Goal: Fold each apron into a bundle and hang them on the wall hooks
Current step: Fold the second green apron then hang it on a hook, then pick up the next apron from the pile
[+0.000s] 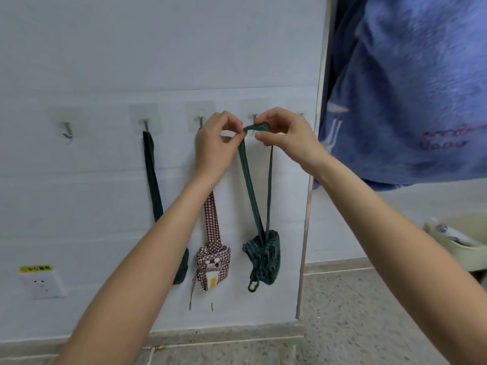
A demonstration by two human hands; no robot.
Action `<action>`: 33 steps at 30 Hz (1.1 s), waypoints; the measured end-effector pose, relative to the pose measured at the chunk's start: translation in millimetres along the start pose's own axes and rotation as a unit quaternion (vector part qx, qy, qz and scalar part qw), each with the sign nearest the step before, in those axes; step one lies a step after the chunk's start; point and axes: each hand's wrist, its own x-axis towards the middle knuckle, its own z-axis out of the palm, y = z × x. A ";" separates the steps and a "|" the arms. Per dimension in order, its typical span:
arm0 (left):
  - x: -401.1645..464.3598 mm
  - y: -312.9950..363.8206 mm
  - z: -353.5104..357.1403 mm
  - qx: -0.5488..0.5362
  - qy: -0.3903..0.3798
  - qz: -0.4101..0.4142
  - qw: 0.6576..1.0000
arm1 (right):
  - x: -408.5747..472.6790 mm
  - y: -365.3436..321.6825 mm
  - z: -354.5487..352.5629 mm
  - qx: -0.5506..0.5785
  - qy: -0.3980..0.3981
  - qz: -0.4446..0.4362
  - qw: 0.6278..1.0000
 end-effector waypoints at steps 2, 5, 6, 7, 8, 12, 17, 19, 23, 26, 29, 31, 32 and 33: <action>10.9 -9.1 5.9 0.055 0.026 0.044 0.997 | 15.6 7.0 1.3 -0.084 0.053 -0.046 0.994; 19.9 -17.5 13.4 0.101 0.034 0.066 0.992 | 30.0 19.1 4.3 -0.248 0.119 -0.100 0.956; 21.5 -18.3 15.7 0.113 0.025 0.071 0.991 | 30.9 23.3 5.8 -0.310 0.133 -0.110 0.935; 21.7 -19.7 18.2 0.119 0.015 0.074 0.990 | 30.0 28.6 7.5 -0.355 0.149 -0.119 0.915; 21.6 -20.0 19.6 0.122 0.005 0.072 0.990 | 27.6 32.2 9.5 -0.377 0.164 -0.128 0.903; 11.4 -23.8 22.3 0.106 -0.028 0.023 0.994 | 15.1 43.2 17.1 -0.356 0.170 -0.081 0.915; -7.8 -20.9 17.4 0.065 -0.041 -0.033 0.997 | -8.0 55.2 17.6 -0.239 0.113 -0.018 0.964; -20.7 -19.5 13.5 0.048 -0.041 -0.054 0.997 | -27.2 66.7 19.0 -0.193 0.091 -0.005 0.977; -75.5 -27.1 9.8 0.087 -0.097 -0.110 0.985 | -77.1 109.3 25.3 -0.201 -0.003 0.048 0.978; -124.3 -37.3 10.1 0.209 -0.225 -0.161 0.938 | -116.2 136.6 35.8 -0.231 -0.094 0.098 0.963; -154.5 -47.9 10.3 0.281 -0.308 -0.177 0.892 | -140.4 151.9 46.7 -0.250 -0.128 0.116 0.953; -166.8 -54.2 8.7 0.275 -0.333 -0.196 0.880 | -151.2 158.7 53.7 -0.239 -0.134 0.130 0.953; -170.1 -56.0 7.9 0.258 -0.336 -0.208 0.882 | -155.5 160.6 56.6 -0.206 -0.128 0.149 0.959; -172.1 -57.2 7.3 0.239 -0.336 -0.216 0.885 | -159.4 161.3 58.7 -0.156 -0.114 0.173 0.966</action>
